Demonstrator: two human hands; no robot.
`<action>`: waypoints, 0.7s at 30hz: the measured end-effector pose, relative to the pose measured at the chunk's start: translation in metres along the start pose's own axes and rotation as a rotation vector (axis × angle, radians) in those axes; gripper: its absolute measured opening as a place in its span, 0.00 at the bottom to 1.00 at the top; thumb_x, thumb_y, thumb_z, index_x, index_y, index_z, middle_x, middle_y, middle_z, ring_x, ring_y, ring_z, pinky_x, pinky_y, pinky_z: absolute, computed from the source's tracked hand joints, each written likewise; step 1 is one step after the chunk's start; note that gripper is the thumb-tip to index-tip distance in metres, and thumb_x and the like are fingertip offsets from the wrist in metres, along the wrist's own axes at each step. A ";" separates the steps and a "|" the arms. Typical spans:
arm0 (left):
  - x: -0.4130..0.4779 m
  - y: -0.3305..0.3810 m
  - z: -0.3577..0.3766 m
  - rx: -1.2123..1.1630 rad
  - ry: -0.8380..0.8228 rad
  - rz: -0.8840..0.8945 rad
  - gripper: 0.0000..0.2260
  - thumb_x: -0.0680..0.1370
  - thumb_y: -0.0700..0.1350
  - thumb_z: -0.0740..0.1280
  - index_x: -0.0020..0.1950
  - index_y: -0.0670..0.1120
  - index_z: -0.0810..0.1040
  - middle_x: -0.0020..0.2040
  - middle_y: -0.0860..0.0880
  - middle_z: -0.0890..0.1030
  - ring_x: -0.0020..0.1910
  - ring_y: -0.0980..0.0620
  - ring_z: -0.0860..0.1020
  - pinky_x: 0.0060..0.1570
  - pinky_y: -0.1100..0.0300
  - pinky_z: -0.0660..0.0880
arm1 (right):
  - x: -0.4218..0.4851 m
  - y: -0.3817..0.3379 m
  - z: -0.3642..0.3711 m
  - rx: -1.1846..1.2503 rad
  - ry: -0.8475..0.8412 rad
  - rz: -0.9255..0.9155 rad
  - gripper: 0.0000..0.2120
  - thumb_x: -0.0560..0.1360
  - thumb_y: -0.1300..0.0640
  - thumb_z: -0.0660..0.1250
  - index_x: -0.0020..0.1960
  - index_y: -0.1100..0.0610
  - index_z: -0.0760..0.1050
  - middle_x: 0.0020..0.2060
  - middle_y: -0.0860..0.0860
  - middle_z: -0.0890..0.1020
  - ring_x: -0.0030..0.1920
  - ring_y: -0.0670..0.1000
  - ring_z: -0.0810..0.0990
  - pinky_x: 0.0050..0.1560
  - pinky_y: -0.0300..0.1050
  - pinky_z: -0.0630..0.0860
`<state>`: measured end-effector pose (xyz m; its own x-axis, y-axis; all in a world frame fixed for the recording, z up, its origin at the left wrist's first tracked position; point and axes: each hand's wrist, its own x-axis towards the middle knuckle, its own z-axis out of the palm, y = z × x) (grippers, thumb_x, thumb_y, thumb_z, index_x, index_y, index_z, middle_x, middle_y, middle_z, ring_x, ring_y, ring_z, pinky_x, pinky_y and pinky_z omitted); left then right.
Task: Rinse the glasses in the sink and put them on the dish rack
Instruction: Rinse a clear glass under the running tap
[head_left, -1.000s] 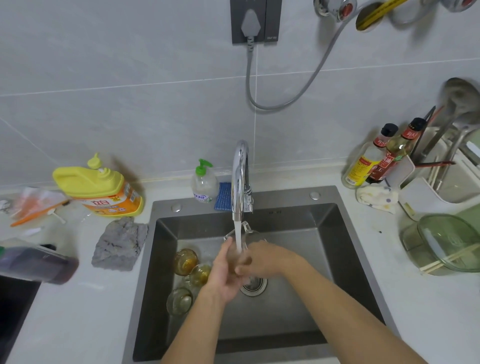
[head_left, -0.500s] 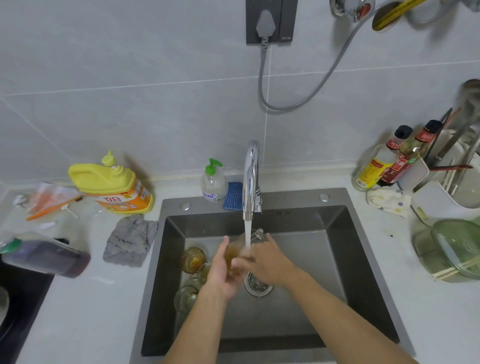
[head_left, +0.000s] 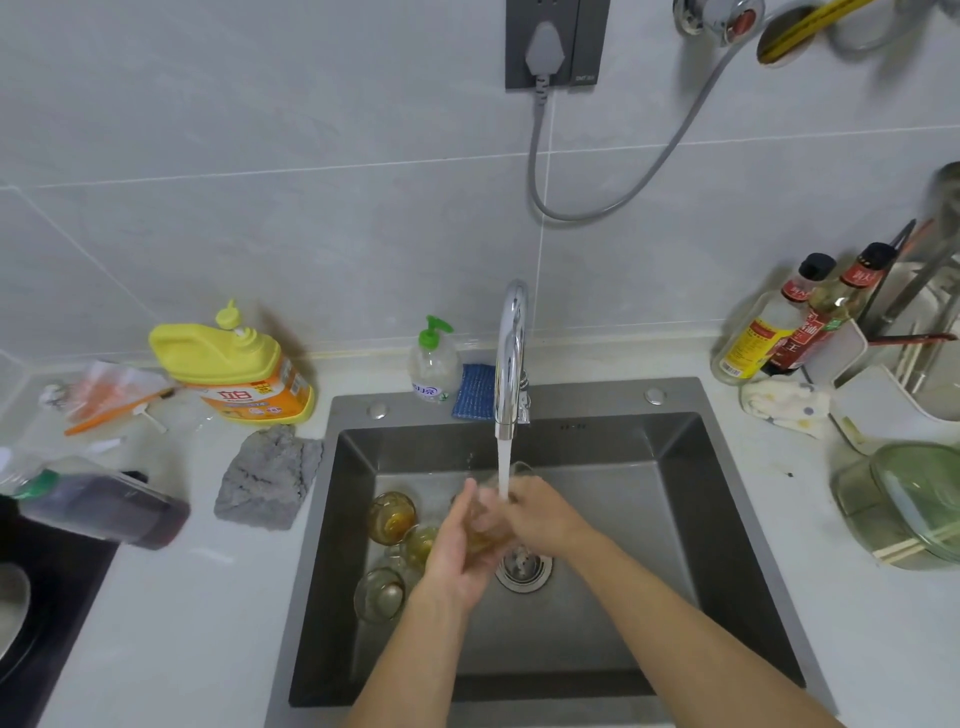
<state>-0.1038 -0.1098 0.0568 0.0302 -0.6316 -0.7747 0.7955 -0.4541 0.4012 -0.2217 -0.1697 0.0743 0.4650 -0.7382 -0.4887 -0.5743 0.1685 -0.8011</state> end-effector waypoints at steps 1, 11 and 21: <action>-0.001 -0.001 0.000 0.008 0.010 0.006 0.17 0.80 0.52 0.71 0.55 0.37 0.87 0.59 0.34 0.85 0.57 0.38 0.85 0.66 0.40 0.77 | -0.003 -0.003 0.000 0.068 -0.047 0.035 0.12 0.81 0.44 0.64 0.49 0.48 0.83 0.46 0.49 0.89 0.50 0.49 0.87 0.60 0.56 0.82; 0.000 0.020 -0.008 0.466 0.135 -0.147 0.33 0.74 0.72 0.64 0.60 0.45 0.84 0.41 0.44 0.85 0.32 0.53 0.81 0.34 0.61 0.78 | -0.010 -0.010 -0.006 -0.292 -0.006 -0.145 0.18 0.80 0.46 0.63 0.38 0.55 0.79 0.33 0.49 0.83 0.38 0.48 0.82 0.67 0.50 0.70; -0.013 0.025 0.004 0.235 0.051 -0.014 0.21 0.79 0.60 0.69 0.57 0.43 0.87 0.56 0.38 0.87 0.56 0.40 0.86 0.63 0.43 0.78 | -0.014 -0.010 -0.015 -0.244 -0.079 -0.124 0.33 0.80 0.28 0.46 0.50 0.48 0.83 0.46 0.47 0.88 0.50 0.44 0.86 0.69 0.51 0.75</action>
<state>-0.0866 -0.1155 0.0784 0.0554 -0.5948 -0.8019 0.6336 -0.5998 0.4887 -0.2320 -0.1709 0.0939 0.5874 -0.6888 -0.4247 -0.6502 -0.0892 -0.7546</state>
